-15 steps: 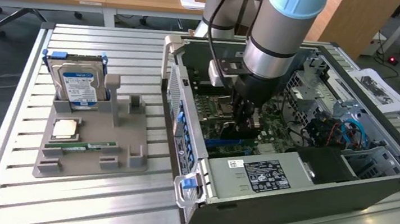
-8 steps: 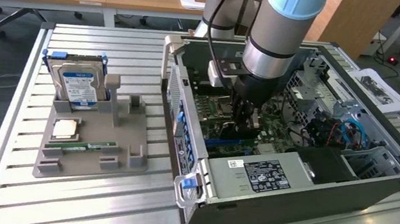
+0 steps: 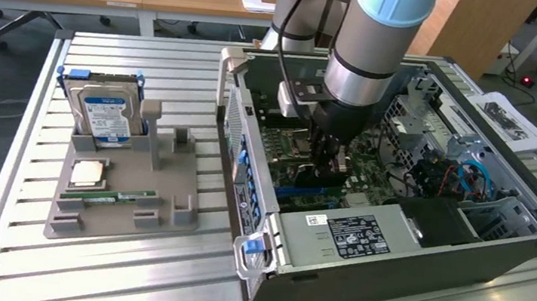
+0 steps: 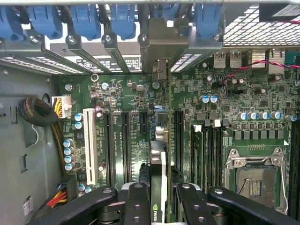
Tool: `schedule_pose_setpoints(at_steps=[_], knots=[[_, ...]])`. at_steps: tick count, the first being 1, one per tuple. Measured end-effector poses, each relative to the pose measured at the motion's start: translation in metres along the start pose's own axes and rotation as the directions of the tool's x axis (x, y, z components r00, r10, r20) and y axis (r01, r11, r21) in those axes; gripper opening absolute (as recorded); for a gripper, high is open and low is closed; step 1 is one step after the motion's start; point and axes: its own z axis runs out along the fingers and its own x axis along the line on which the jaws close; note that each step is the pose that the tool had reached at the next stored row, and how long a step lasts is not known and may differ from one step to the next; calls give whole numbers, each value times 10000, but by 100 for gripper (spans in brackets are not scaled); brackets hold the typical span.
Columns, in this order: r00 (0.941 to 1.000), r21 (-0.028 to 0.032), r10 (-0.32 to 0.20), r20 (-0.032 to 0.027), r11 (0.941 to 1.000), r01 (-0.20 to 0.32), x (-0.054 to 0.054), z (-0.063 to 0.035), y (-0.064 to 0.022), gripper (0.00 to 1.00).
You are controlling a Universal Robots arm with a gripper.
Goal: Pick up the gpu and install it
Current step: 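Insert the gpu into the slot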
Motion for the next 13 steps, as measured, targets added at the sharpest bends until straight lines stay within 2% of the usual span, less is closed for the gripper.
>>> schedule_pose_setpoints(at_steps=[13], knots=[[10000,-1,0,3,10000,0,-2,20,21,27]])
